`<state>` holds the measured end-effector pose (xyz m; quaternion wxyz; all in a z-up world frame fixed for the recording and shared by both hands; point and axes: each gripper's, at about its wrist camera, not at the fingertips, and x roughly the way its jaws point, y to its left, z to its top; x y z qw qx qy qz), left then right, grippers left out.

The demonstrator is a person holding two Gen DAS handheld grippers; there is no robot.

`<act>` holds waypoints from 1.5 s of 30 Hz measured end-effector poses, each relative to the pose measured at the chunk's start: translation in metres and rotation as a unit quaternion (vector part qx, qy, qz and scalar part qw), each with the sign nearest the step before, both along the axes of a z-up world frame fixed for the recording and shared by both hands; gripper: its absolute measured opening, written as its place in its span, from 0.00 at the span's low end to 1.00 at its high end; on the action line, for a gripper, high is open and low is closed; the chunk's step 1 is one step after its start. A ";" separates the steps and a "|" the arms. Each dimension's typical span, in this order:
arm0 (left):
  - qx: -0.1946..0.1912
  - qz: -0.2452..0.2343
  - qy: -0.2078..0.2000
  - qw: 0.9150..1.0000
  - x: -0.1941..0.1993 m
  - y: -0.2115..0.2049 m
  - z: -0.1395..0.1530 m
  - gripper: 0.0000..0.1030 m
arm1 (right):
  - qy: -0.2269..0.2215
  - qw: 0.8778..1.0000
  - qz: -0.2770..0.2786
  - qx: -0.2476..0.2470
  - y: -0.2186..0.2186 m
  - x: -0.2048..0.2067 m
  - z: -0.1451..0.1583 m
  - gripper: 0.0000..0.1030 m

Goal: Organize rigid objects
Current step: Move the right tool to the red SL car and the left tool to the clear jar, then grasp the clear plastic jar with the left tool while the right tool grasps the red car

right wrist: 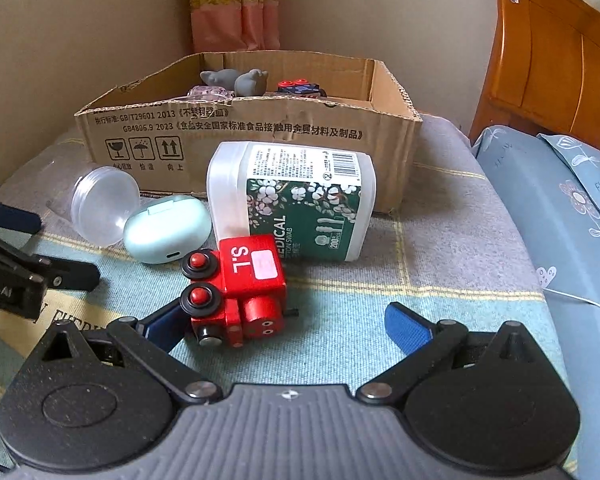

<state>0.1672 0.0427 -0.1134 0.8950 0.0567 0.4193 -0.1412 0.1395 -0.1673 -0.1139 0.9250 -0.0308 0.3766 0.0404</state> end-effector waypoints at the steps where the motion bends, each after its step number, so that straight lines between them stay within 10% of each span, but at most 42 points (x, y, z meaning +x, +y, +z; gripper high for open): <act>1: 0.000 0.000 -0.004 1.000 0.001 0.000 -0.001 0.99 | -0.001 1.000 0.000 0.000 0.000 -0.001 0.000 1.00; 37: -0.026 0.005 -0.034 0.999 0.028 -0.003 0.008 0.87 | -0.016 0.997 0.075 0.005 0.017 0.006 -0.002 1.00; 45: -0.031 0.001 -0.029 0.999 0.029 -0.002 0.010 0.87 | -0.017 0.994 0.112 0.002 0.025 0.002 0.006 0.68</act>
